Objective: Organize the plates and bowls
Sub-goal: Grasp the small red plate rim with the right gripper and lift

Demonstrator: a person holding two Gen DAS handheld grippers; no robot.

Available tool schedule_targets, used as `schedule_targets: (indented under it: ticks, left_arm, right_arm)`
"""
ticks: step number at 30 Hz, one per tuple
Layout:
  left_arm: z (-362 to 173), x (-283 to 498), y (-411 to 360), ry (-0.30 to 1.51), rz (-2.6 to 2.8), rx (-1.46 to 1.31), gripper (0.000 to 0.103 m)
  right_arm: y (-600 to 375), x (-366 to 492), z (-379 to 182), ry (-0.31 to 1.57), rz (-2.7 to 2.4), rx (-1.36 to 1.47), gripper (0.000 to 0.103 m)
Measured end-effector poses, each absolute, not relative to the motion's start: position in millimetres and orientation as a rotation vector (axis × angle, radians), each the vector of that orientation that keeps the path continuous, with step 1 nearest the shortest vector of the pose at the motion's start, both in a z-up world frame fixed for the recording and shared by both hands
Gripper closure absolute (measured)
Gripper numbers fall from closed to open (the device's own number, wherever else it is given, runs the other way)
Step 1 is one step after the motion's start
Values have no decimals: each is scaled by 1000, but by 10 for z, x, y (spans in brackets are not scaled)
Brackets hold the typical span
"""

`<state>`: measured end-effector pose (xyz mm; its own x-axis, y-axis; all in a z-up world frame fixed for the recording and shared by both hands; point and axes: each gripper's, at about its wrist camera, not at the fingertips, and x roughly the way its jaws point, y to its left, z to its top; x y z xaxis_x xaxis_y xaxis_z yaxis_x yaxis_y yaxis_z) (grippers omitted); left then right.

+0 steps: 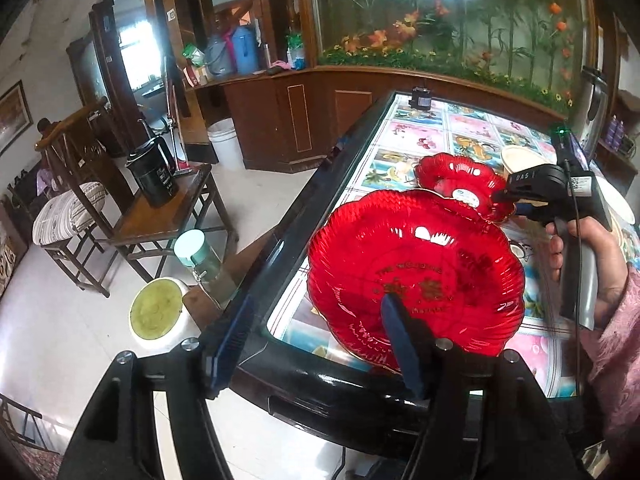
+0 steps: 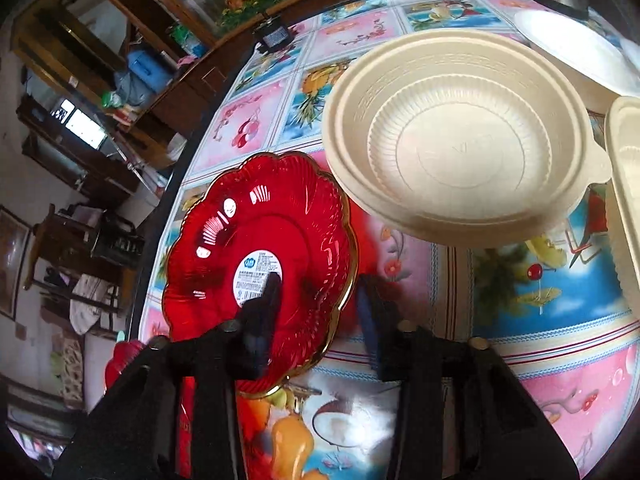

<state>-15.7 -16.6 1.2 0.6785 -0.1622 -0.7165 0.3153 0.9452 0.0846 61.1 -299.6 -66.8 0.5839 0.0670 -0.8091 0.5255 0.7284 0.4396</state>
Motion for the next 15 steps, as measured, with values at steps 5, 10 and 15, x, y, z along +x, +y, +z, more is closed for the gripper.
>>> schedule_targets:
  ticks: [5, 10, 15]
  left_arm:
    - [9, -191, -195, 786, -284, 207, 36]
    - [55, -241, -206, 778, -302, 206, 36]
    - [130, -379, -329, 763, -387, 217, 35]
  right_arm:
    - [-3026, 532, -685, 925, -297, 746, 93]
    - [-3062, 354, -668, 928, -302, 760, 93]
    - [-3176, -5, -672, 923, -300, 804, 93]
